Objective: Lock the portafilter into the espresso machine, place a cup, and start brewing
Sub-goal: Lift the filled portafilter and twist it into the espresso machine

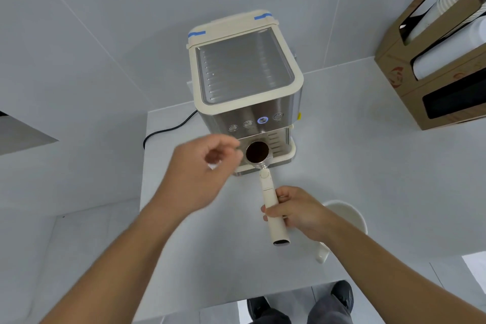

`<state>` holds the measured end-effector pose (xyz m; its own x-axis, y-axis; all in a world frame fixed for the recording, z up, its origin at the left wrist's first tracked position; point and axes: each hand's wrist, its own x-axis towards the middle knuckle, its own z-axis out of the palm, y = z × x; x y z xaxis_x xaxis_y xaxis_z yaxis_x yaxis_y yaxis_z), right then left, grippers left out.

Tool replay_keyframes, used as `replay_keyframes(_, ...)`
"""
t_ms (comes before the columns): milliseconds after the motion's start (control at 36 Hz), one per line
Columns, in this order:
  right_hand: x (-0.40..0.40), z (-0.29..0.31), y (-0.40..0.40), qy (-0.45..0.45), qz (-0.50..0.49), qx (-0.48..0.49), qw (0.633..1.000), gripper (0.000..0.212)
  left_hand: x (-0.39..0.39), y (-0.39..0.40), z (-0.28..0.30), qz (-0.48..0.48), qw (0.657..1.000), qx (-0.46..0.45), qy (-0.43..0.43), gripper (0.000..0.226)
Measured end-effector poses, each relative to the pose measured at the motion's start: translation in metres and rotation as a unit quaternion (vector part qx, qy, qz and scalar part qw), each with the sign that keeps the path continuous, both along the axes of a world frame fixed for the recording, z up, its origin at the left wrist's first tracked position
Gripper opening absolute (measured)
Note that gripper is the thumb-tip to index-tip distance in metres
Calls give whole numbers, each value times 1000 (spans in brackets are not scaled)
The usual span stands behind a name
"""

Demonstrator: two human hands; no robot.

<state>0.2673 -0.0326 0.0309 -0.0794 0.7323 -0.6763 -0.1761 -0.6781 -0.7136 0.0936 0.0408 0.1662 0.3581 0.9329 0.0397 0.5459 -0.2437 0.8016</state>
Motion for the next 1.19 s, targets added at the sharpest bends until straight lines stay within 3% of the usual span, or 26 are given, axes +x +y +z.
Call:
replay_keyframes(139, -3, 2, 7, 20, -9, -4, 1000, 34, 11, 28, 38, -28, 989, 145, 31, 8)
replay_keyframes(278, -9, 4, 13, 40, -25, 0, 999, 34, 29, 62, 54, -44, 977, 196, 75, 14)
replay_keyframes(500, -11, 5, 19, 60, -37, 8, 997, 34, 58, 109, 49, -108, 960, 186, 178, 32)
replay_keyframes(611, -12, 7, 22, 66, -39, 14, 997, 32, 67, 126, 39, -171, 956, 130, 202, 53)
replay_keyframes(694, -14, 8, 24, 70, -42, 18, 996, 31, 71, 136, 29, -203, 933, 114, 274, 71)
replay_keyframes(889, -12, 7, 29, 76, -48, 20, 996, 31, 71, 141, 18, -204, 904, 164, 338, 70)
replay_keyframes(1194, -9, 6, 39, 86, -58, 35, 994, 30, 71, 141, 16, -204, 900, 156, 353, 72)
